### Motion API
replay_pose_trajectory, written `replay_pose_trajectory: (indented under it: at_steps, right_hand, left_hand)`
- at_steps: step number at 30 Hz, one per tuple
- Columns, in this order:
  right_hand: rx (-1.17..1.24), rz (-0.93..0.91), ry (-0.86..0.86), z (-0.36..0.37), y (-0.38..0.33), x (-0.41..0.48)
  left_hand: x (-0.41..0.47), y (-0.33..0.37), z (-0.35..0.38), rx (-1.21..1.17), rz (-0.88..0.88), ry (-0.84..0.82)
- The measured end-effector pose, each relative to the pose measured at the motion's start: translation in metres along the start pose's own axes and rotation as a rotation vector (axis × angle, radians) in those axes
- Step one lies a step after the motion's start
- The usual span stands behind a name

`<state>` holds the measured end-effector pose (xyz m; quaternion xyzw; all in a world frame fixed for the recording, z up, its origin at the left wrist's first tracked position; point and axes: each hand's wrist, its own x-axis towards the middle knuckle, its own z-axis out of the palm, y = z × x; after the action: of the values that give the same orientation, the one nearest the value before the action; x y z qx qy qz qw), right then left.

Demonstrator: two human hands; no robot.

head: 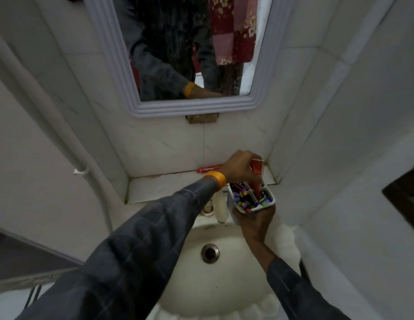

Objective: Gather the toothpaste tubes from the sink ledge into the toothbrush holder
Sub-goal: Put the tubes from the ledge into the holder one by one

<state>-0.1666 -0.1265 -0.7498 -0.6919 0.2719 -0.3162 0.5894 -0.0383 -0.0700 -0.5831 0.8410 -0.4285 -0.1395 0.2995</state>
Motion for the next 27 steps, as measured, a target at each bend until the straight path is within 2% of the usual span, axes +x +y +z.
replay_pose_trajectory:
  at_steps: [4,8,10,13,15,17,20,27]
  right_hand:
    - [0.052,0.007,-0.02,-0.002,0.004,0.001]
    - [0.073,0.032,-0.027,-0.002,0.007,0.0]
    - [0.057,0.05,-0.013,-0.003,0.01,0.001]
    - [-0.011,0.055,0.007,-0.004,0.016,0.004]
    - [-0.027,0.065,0.02,-0.004,0.016,0.005]
    - [-0.028,0.073,0.03,-0.003,0.018,0.006]
    - [-0.021,0.101,0.027,-0.002,0.023,0.008]
    - [0.024,0.124,0.026,-0.002,0.022,0.005]
  left_hand:
    - [0.008,-0.002,0.025,0.177,0.022,-0.033]
    - [0.012,-0.004,0.027,0.175,0.039,-0.038]
    - [0.015,-0.01,0.02,0.123,0.016,0.01]
    - [0.02,-0.044,0.007,0.067,-0.103,0.16]
    - [0.017,-0.076,0.003,0.115,-0.251,0.211]
    - [0.011,-0.109,0.004,0.192,-0.382,0.191]
    - [0.005,-0.143,0.016,0.246,-0.464,0.136]
    - [0.014,-0.162,0.045,0.324,-0.441,-0.012]
